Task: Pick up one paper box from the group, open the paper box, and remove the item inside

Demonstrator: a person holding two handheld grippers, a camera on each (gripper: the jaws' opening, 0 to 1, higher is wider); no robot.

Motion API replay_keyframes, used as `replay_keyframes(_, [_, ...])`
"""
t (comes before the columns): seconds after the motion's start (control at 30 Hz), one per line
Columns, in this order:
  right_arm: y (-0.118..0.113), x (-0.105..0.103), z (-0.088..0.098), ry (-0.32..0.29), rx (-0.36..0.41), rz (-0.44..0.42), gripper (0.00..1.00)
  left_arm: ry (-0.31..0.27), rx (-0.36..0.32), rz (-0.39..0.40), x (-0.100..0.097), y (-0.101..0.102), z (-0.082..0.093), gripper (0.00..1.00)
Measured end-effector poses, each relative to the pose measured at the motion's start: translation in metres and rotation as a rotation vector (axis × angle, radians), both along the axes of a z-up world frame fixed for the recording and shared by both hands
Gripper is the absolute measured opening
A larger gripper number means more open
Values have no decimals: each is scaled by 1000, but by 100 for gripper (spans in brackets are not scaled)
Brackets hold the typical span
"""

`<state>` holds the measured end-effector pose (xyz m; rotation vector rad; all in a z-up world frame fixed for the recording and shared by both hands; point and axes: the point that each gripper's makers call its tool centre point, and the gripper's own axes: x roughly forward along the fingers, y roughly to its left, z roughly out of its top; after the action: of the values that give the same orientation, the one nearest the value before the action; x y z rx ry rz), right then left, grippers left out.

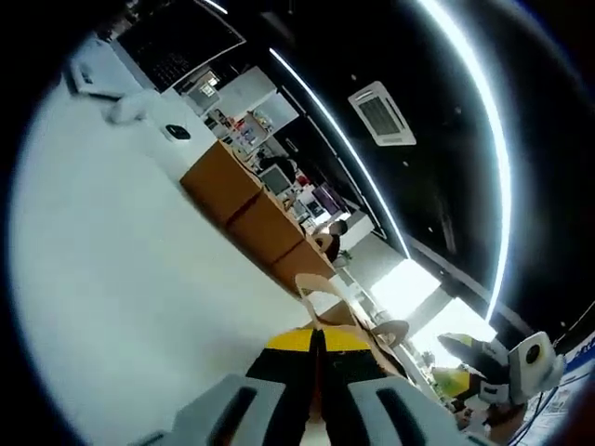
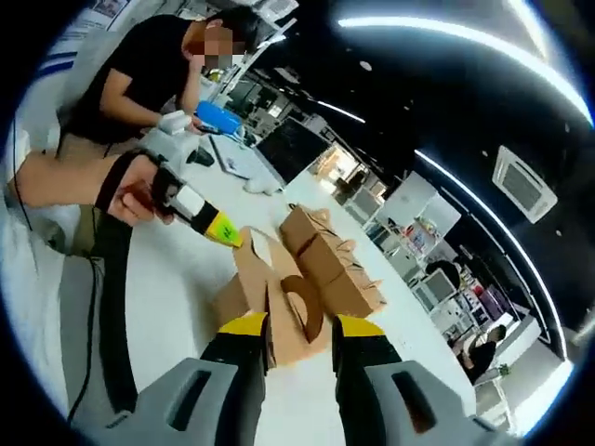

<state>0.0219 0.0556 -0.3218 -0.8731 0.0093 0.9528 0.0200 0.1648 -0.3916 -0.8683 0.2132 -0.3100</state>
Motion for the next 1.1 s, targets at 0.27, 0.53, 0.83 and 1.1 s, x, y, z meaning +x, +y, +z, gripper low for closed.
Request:
replay_keyframes(0.27, [17, 13, -10, -11, -109, -6, 27, -6, -12, -7, -4, -2, 2, 4])
replay_keyframes(0.53, [26, 17, -20, -44, -195, -4, 27, -8, -19, -15, -2, 1, 5, 4])
replay_keyframes(0.83, [26, 19, -27, -75, -263, -17, 25, -5, -14, -23, -5, -1, 3, 3])
replay_keyframes(1.1, [25, 20, -34, -100, -297, -32, 16, -3, -13, -26, -2, 2, 2, 3])
